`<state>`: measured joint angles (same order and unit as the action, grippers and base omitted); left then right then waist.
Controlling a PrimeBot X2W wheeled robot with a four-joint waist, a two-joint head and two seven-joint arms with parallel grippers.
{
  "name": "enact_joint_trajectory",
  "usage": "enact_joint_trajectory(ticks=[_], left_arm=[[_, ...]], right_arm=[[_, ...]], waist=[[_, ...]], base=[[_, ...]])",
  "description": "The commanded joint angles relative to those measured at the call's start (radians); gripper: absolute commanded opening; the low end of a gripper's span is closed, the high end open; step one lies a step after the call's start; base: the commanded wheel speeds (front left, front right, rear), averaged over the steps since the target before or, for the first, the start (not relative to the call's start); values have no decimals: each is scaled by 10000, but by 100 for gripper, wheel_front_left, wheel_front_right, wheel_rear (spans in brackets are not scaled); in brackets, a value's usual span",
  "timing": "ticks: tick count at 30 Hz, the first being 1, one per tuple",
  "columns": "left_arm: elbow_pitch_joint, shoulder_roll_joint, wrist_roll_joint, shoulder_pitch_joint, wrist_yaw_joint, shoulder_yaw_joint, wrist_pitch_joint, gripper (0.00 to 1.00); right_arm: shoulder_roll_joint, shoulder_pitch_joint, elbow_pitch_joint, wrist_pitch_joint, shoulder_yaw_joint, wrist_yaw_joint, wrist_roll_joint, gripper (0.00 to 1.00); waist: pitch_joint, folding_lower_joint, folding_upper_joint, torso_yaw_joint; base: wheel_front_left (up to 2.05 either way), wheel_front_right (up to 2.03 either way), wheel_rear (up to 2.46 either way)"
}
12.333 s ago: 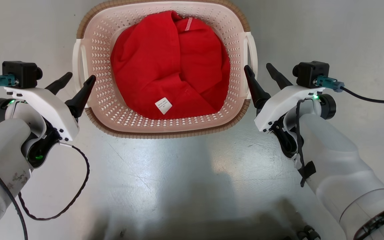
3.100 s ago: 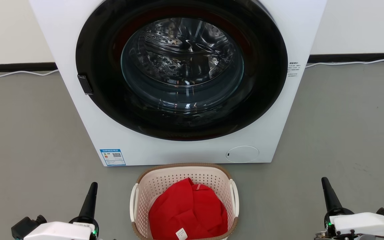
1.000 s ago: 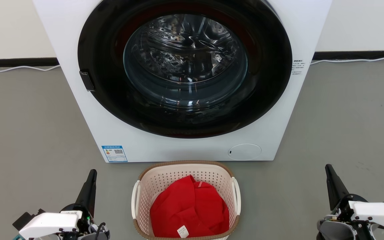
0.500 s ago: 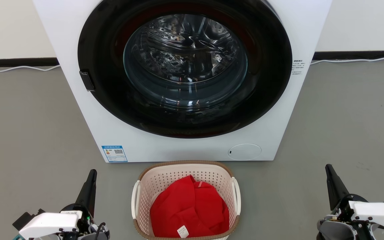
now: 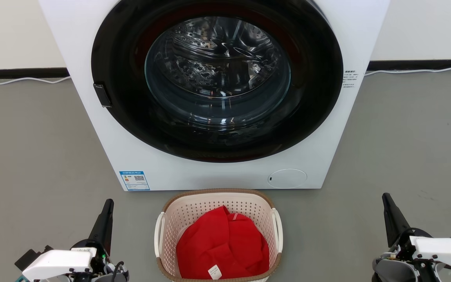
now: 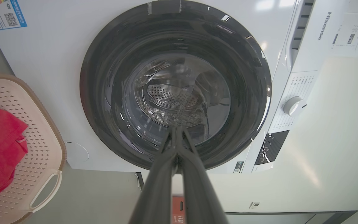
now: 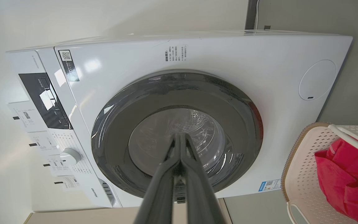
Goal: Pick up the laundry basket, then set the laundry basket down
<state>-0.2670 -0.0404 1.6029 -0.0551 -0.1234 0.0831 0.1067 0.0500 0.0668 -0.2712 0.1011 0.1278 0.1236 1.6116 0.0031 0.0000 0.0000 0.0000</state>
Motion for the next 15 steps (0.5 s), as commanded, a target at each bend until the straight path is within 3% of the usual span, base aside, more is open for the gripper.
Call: enact_joint_trajectory(ticks=[1,15], left_arm=[[218,-102,51,-530,-73,313,70,0],[218,-102,50,-530,-73,314,71,0]], right_arm=[[44,407,267,82,-188,71,10,0],[36,408,267,91,-177,71,0,0]], waist=[[0,0,0,0],[0,0,0,0]], base=[[0,0,0],[0,0,0]])
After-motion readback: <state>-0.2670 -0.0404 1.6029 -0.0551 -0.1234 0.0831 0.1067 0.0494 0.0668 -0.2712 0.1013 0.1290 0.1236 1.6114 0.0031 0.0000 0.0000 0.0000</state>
